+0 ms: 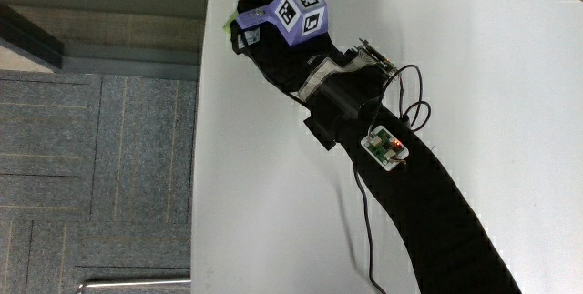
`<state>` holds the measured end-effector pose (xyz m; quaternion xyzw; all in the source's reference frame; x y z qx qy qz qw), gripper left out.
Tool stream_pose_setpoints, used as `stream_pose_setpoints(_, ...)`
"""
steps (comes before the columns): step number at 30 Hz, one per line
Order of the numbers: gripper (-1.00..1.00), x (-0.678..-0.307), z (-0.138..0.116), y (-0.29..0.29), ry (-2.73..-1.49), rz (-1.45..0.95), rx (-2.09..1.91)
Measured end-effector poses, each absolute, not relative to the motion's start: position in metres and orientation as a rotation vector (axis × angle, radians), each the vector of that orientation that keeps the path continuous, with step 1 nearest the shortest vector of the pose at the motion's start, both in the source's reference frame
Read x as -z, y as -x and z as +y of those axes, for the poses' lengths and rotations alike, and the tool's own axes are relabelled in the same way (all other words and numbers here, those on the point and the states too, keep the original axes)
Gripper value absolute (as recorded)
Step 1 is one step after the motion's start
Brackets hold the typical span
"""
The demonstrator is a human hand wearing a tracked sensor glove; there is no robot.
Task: Pick green brick
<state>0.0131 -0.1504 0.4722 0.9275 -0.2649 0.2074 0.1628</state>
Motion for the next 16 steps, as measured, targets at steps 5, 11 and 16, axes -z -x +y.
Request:
stream_pose_setpoints(5, 1.0, -0.472, -0.148, -0.016, -2.679, -0.76, -0.604)
stream_pose_setpoints(11, 1.0, -0.477, -0.147, -0.023, -2.71, -0.746, -0.618)
stream_pose_setpoints(16, 1.0, -0.485, -0.146, -0.032, -2.69, -0.73, -0.694)
